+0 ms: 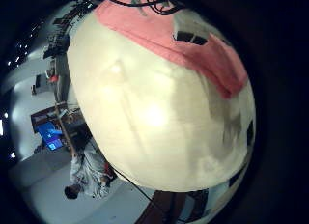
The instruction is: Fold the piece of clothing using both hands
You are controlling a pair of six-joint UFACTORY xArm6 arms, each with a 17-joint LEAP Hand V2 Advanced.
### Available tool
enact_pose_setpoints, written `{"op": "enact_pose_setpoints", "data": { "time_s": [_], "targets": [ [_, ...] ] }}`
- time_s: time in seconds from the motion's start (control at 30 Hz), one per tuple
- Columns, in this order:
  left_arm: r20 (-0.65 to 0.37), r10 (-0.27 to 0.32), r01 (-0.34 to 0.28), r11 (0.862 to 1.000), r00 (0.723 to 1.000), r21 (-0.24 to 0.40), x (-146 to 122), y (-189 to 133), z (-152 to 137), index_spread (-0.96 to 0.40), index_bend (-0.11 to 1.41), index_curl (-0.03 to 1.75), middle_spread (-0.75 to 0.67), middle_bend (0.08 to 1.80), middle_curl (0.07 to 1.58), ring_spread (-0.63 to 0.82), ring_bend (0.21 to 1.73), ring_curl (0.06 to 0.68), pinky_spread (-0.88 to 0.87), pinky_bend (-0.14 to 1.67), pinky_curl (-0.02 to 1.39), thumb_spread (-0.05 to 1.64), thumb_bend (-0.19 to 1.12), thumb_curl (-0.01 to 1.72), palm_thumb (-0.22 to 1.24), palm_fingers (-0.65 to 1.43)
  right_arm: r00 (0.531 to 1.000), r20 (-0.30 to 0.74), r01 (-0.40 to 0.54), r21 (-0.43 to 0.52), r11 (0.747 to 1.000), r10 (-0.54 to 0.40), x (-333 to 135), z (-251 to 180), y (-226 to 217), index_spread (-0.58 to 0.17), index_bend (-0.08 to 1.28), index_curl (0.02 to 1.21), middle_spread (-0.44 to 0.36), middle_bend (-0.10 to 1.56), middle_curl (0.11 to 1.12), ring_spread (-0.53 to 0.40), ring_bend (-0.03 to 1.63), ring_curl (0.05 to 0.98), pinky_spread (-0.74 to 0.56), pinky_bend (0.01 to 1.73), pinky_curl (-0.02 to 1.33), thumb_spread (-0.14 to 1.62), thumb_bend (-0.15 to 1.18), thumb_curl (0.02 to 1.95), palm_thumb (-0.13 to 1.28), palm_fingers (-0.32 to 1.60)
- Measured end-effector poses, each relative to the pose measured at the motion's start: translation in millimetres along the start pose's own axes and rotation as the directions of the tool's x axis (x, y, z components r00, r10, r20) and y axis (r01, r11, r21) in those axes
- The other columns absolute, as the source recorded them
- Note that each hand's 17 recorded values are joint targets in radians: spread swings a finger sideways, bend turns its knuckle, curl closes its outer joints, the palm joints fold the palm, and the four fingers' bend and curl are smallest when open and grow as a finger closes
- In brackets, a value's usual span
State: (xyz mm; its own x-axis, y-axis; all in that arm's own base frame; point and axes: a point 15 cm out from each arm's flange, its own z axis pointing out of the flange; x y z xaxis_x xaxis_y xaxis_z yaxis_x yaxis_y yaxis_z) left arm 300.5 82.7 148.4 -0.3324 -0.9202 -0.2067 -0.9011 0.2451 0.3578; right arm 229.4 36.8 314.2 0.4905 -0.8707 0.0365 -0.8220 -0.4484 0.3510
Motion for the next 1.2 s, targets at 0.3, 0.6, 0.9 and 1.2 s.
{"op": "enact_pose_setpoints", "data": {
  "time_s": [0.3, 0.6, 0.9, 1.2],
  "targets": [
    [0.005, -0.009, 0.009, 1.0, 1.0, 0.001, 5.7, -5.6, 12.9, -0.02, 0.15, 0.31, 0.03, 0.21, 0.36, 0.11, 0.59, 0.239, 0.03, 0.49, 0.33, 1.01, -0.03, 0.34, 0.55, 0.18, 1.0, 0.003, 0.002, -0.017, 1.0, -0.002, -1.2, 6.8, 0.8, -0.413, 0.18, 0.35, -0.066, 0.26, 0.38, 0.087, 0.39, 0.168, 0.33, 0.19, 0.22, 1.25, -0.01, 0.25, 0.51, 0.48],
    [-0.001, -0.002, 0.002, 0.999, 1.0, -0.05, 7.7, -6.7, 23.7, -0.27, 0.29, 0.37, -0.34, 0.82, 0.59, -0.4, 0.86, 0.316, -0.48, 0.58, 0.34, 1.02, -0.01, 0.35, 0.58, 1.13, 1.0, 0.015, 0.009, -0.065, 0.998, -0.008, -4.7, 27.0, 5.9, -0.401, 0.18, 0.35, -0.106, 0.26, 0.38, 0.08, 0.38, 0.169, 0.33, 0.2, 0.22, 1.27, -0.01, 0.25, 0.51, 0.48],
    [-0.021, 0.032, -0.034, 0.995, 0.999, -0.092, 6.0, 2.6, 17.2, -0.5, 0.56, 0.58, -0.49, 0.88, 0.79, -0.46, 1.24, 0.507, -0.68, 0.99, 0.51, 0.95, -0.01, 0.45, 0.8, 1.15, 1.0, 0.02, 0.008, -0.075, 0.997, -0.006, -3.3, 26.9, 2.5, -0.397, 0.18, 0.36, -0.121, 0.26, 0.38, 0.073, 0.39, 0.172, 0.32, 0.19, 0.21, 1.27, -0.01, 0.25, 0.52, 0.48],
    [-0.084, 0.061, -0.073, 0.987, 0.995, -0.145, 14.8, 17.4, 9.6, -0.59, 0.65, 0.74, -0.56, 0.93, 0.94, -0.44, 1.34, 0.555, -0.66, 1.14, 0.58, 0.9, -0.02, 0.53, 0.81, 1.09, 1.0, 0.023, 0.01, -0.093, 0.996, -0.008, -3.2, 31.4, 1.2, -0.384, 0.18, 0.36, -0.087, 0.26, 0.38, 0.064, 0.39, 0.171, 0.33, 0.2, 0.22, 1.27, -0.01, 0.25, 0.54, 0.48]
  ]
}}
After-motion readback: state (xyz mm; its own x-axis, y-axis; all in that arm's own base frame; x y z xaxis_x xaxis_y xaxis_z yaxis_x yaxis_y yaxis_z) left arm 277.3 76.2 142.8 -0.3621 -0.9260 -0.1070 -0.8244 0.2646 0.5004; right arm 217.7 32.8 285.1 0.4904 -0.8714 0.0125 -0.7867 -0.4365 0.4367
